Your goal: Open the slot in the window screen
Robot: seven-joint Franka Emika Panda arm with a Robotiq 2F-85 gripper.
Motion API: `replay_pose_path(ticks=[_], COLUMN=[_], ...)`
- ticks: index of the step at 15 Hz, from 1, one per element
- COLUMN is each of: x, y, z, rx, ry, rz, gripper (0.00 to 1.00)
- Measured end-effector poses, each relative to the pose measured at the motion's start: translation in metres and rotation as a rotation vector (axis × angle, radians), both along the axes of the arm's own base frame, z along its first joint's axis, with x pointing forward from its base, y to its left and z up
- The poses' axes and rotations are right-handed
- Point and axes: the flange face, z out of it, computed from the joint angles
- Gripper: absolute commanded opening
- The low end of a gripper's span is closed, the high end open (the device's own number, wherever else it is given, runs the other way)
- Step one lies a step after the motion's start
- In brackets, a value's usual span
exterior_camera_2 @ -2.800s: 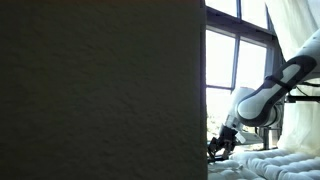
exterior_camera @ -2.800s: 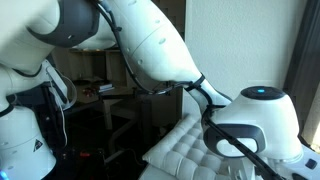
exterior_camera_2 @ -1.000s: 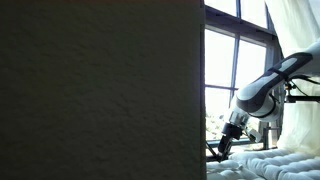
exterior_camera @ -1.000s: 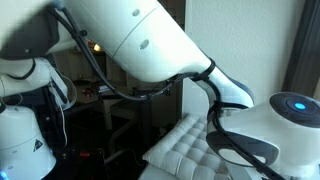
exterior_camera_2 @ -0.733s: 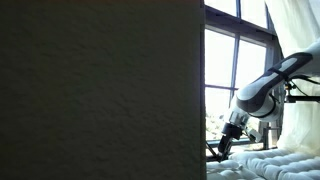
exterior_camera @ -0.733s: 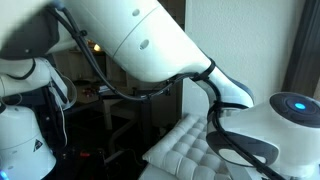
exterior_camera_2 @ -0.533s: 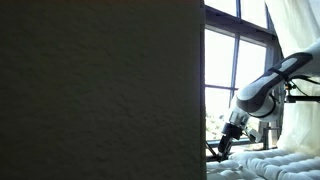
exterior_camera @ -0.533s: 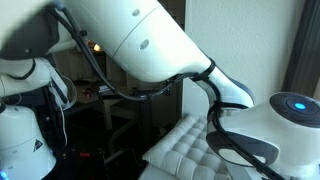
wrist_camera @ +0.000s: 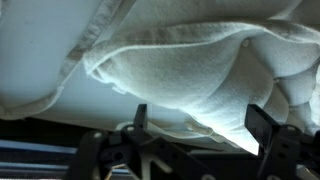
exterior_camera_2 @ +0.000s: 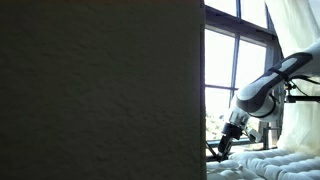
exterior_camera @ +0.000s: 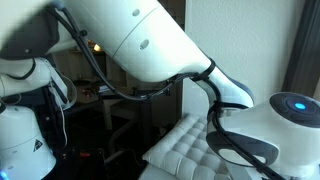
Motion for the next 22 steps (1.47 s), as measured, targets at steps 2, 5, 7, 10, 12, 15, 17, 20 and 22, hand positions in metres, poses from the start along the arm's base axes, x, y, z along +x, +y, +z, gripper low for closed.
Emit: replay_pose_path(ticks=[2,5,7,10,12,15,17,20,22], x=[0.0000,-0.0009,-0.0009,0.0001,0.0019,0.0048,0.0046,0.0058,0.0052], y=[0.0000,-0.0021,-0.0029,-0.0043,-0.0054,-0.0046,-0.0045,-0.0017,-0.0017], z=[0.0000,-0.0016,-0.0018,-0.0010,0.0002,-0.0005,-0.0034,-0.0056,-0.0073], rx=[0.000,-0.001,0.000,0.006,0.004,-0.010,-0.021,-0.025,-0.023], ry=[0.000,0.003,0.000,-0.018,-0.051,-0.109,-0.134,-0.164,-0.171], rz=[0.000,-0.004,-0.009,-0.029,-0.055,-0.088,-0.102,-0.116,-0.121], gripper=[1.00,1.00,1.00,1.00,1.00,1.00,1.00,1.00,1.00])
